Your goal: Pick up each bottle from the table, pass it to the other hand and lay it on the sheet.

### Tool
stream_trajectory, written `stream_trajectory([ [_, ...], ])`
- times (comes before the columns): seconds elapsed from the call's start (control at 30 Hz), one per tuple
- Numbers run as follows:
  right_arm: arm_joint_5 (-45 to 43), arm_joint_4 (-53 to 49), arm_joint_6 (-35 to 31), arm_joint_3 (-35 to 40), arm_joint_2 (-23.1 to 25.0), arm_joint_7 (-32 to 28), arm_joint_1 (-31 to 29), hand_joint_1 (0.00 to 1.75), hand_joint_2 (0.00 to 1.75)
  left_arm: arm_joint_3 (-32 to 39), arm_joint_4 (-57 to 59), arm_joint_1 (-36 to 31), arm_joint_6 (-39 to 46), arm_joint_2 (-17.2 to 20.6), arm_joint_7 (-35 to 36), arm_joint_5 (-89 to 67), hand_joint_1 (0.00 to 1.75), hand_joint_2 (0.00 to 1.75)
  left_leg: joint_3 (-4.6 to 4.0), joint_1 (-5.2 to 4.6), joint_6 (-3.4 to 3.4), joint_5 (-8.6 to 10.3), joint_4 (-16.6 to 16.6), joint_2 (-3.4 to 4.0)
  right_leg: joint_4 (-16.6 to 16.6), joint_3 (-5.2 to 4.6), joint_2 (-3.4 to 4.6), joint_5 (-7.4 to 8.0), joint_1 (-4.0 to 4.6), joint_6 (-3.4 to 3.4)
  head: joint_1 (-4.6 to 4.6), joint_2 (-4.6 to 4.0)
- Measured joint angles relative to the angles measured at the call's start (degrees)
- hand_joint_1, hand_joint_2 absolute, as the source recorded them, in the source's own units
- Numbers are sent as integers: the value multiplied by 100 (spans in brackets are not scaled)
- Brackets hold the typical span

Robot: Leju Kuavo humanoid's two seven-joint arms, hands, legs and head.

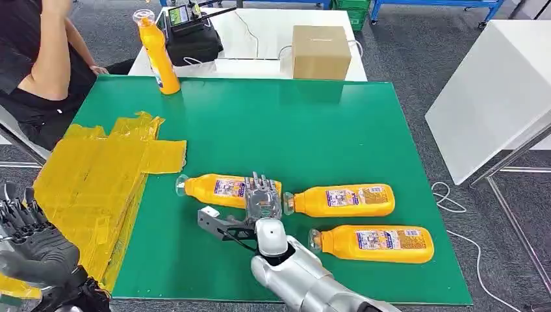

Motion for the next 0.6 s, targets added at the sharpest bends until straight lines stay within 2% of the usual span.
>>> stream_trajectory([
  [0.27, 52, 137, 91, 13, 2, 2, -158, 173, 175, 105, 35, -2, -161, -41, 0, 89, 0, 0, 1, 0, 0, 0, 0, 1, 0, 0, 0, 0, 0, 0, -2, 0],
  [0.3, 61, 142, 114, 13, 2, 2, -175, 136, 175, 114, 39, -1, -188, -48, 0, 107, 0, 0, 1, 0, 0, 0, 0, 0, 0, 0, 0, 0, 0, 0, 0, 0],
  [0.33, 70, 148, 140, 13, 2, 2, -199, 0, 175, 129, 39, -1, -238, -52, 0, 122, 0, 0, 2, 0, 0, 0, 0, 0, 0, 1, 0, 0, 0, 0, 0, 0],
  [0.6, 138, 312, 452, 13, 31, 120, -242, 0, 175, 243, 41, -15, -540, -111, 2, 208, 0, 0, 9, 0, 2, 1, 0, 0, -1, 6, 0, 0, -1, -1, 0, 0],
])
